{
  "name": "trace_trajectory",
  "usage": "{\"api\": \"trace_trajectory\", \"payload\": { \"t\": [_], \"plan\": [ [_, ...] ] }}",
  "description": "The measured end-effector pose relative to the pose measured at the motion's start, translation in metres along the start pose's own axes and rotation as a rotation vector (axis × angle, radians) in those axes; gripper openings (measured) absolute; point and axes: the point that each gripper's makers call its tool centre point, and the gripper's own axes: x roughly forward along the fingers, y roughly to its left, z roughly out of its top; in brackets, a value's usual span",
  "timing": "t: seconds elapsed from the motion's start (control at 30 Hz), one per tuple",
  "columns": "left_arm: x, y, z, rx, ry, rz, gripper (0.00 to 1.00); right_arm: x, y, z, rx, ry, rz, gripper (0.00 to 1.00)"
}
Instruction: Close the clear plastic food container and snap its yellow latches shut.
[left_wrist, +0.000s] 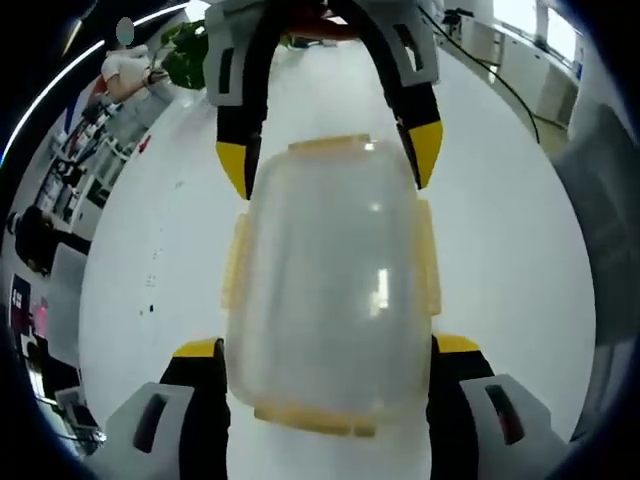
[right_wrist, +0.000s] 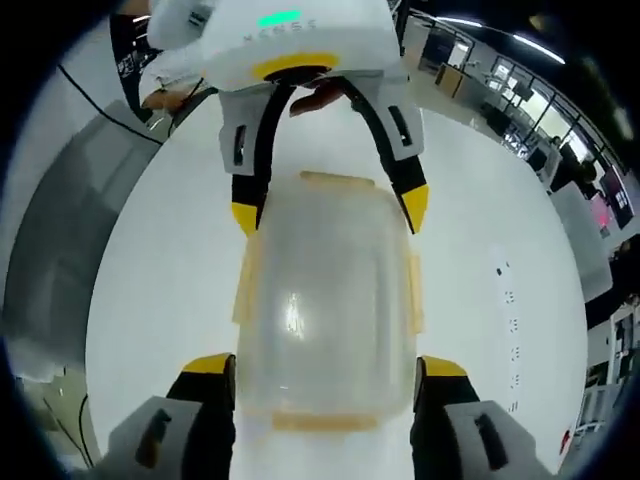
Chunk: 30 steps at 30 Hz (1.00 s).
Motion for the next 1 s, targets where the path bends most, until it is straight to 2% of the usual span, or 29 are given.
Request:
{"api": "trace_trajectory", "payload": {
  "t": [1.0],
  "plan": [
    [-0.0048,-0.0069,-0.0088,-0.006,0.015,0.001,0.79,0.0034,0.0078,0.0094,0.017,-0.025,0.005,0.71]
  ]
}}
